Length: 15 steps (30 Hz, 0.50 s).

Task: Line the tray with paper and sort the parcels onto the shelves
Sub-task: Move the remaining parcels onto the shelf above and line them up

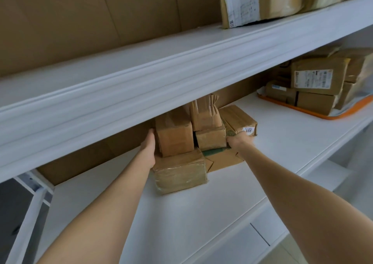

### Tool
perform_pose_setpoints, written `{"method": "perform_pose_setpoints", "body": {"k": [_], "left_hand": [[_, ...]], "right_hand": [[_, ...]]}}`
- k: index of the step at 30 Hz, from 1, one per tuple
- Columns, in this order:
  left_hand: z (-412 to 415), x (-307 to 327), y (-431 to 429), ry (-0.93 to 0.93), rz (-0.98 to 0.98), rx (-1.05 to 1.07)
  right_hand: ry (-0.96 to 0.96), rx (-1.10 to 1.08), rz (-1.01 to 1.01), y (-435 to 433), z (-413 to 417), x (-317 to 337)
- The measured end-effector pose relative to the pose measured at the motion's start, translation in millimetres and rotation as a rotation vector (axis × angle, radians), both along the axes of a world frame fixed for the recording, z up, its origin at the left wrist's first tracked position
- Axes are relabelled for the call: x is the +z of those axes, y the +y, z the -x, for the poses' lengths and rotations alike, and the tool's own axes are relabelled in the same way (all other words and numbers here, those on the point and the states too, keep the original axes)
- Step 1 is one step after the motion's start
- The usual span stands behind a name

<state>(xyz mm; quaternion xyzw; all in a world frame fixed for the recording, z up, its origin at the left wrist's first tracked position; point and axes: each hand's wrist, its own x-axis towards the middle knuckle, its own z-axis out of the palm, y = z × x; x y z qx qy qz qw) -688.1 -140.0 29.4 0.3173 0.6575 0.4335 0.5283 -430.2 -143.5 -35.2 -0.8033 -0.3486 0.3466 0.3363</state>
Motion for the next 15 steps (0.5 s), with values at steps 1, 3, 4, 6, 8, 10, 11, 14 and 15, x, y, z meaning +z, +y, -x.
{"method": "perform_pose_setpoints", "body": {"k": [1, 3, 4, 6, 8, 10, 11, 14, 15], "left_hand": [[-6.2, 0.0, -0.1, 0.006, -0.002, -0.01], [-15.8, 0.8, -1.6, 0.013, -0.006, -0.035], [-20.8, 2.0, -2.4, 0.016, -0.011, -0.045], [-25.0, 3.0, -0.5, 0.033, -0.026, -0.042], [-28.4, 6.8, -0.8, 0.065, -0.053, -0.019], [-30.2, 15.0, -1.3, 0.098, -0.082, 0.002], [-31.0, 19.4, -0.1, 0.1, -0.094, 0.009], [-35.0, 32.6, 7.0, 0.115, -0.131, -0.001], [-37.9, 35.6, 8.4, 0.152, -0.158, -0.022]], "right_hand": [[0.011, -0.007, 0.002, -4.0, -5.1, 2.3], [0.016, -0.008, 0.004, -10.7, -13.8, 6.5], [0.009, -0.006, 0.005, -14.5, -18.9, 9.3], [-0.001, 0.007, -0.011, -16.7, -22.7, 15.3], [0.001, 0.007, -0.082, -18.7, -22.6, 27.6], [0.004, -0.025, -0.202, -19.5, -19.1, 44.4], [-0.004, -0.038, -0.267, -19.4, -17.0, 53.0], [0.034, -0.07, -0.475, -23.5, -6.3, 83.6], [0.022, -0.049, -0.53, -24.1, -1.3, 93.7]]}}
